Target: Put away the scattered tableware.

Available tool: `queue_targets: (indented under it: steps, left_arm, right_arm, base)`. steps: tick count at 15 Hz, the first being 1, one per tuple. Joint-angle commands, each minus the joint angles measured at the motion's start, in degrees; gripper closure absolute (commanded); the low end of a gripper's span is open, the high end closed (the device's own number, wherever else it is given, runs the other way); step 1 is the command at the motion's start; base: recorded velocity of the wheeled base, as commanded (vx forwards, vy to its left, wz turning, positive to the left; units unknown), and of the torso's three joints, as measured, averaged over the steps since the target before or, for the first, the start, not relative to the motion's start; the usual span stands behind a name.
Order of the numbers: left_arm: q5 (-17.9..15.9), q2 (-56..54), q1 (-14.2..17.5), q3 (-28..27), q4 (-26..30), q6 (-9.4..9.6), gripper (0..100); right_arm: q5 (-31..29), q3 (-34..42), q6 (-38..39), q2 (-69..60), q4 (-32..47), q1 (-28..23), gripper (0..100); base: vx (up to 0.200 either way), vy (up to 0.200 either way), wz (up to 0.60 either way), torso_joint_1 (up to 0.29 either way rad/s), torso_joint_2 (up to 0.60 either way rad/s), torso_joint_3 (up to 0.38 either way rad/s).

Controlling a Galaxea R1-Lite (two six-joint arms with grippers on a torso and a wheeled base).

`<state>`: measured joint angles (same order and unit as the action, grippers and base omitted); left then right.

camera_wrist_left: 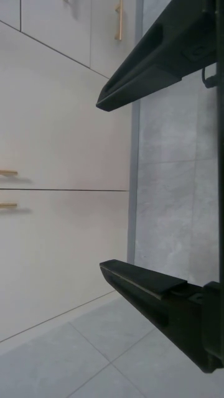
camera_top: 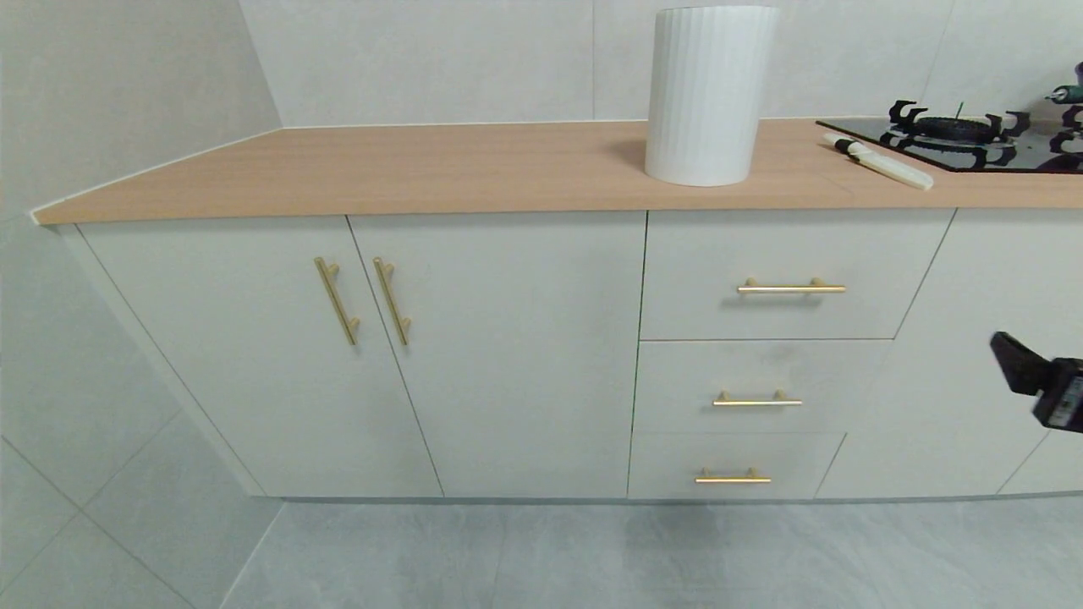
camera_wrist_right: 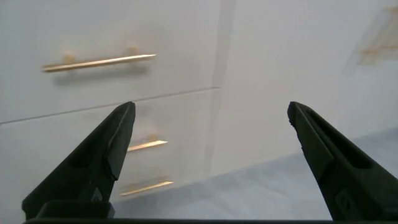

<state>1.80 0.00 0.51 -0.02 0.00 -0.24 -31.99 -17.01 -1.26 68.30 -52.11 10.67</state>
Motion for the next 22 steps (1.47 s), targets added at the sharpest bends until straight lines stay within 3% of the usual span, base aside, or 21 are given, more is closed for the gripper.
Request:
queue_targets:
  steps: [1,2,4,5,6,7,11,14,15,16,19,22]
  left_arm:
    - [0.04,0.0,0.02,0.02,0.0,-0.02,0]
    - [0.04,0.0,0.02,0.02,0.0,-0.02,0]
    - [0.04,0.0,0.02,0.02,0.0,-0.02,0]
    - [0.04,0.0,0.02,0.02,0.0,-0.02,0]
    - [0.04,0.0,0.02,0.02,0.0,-0.02,0]
    - [0.04,0.0,0.02,0.02,0.0,-0.02,0]
    - [0.04,0.0,0.02,0.02,0.0,-0.02,0]
    - [0.04,0.0,0.02,0.02,0.0,-0.02,0]
    - [0.04,0.0,0.02,0.02,0.0,-0.02,0]
    - [0.04,0.0,0.02,0.02,0.0,-0.02,0]
    - [0.04,0.0,0.02,0.02,0.0,-0.02,0]
    - [0.04,0.0,0.02,0.02,0.0,-0.02,0]
  right_arm:
    - [-2.47,9.71,-1.91,-27.0,11.6,-6.27,0]
    - [-2.47,9.62,-2.0,-31.48,15.82,-7.68,0]
    - [-2.2,6.72,-3.49,-48.53,35.86,-9.17,0]
    - [-2.2,6.72,-3.49,-48.53,35.86,-9.17,0]
    - [-2.2,3.38,-3.49,-57.76,50.01,-9.26,0]
    - [-2.38,2.86,-3.49,-61.01,53.43,-9.52,0]
    - [-1.67,3.73,-3.58,-68.22,58.0,-11.02,0]
    - [17.75,6.99,2.49,-68.3,56.33,-10.93,0]
    - [18.63,7.07,2.66,-68.3,56.25,-10.93,0]
    - [25.13,9.54,2.93,-68.3,55.98,-10.93,0]
    - [27.33,16.74,1.87,-68.3,51.68,-10.93,0]
    - [28.82,16.83,1.87,-68.22,52.38,-10.93,0]
  base:
    - [0.0,0.0,0.0,0.0,0.0,0.0]
    - [0.0,0.0,0.0,0.0,0.0,0.0]
    - [0.0,0.0,0.0,0.0,0.0,0.0]
    - [0.0,0.0,0.0,0.0,0.0,0.0]
    - [0.0,0.0,0.0,0.0,0.0,0.0]
    - [0.0,0.0,0.0,0.0,0.0,0.0]
    - [0.0,0.0,0.0,0.0,0.0,0.0]
    - [0.0,0.0,0.0,0.0,0.0,0.0]
    - [0.0,0.0,0.0,0.0,0.0,0.0]
    - [0.0,0.0,0.0,0.0,0.0,0.0]
    - [0.0,0.0,0.0,0.0,0.0,0.0]
    - [0.0,0.0,0.0,0.0,0.0,0.0]
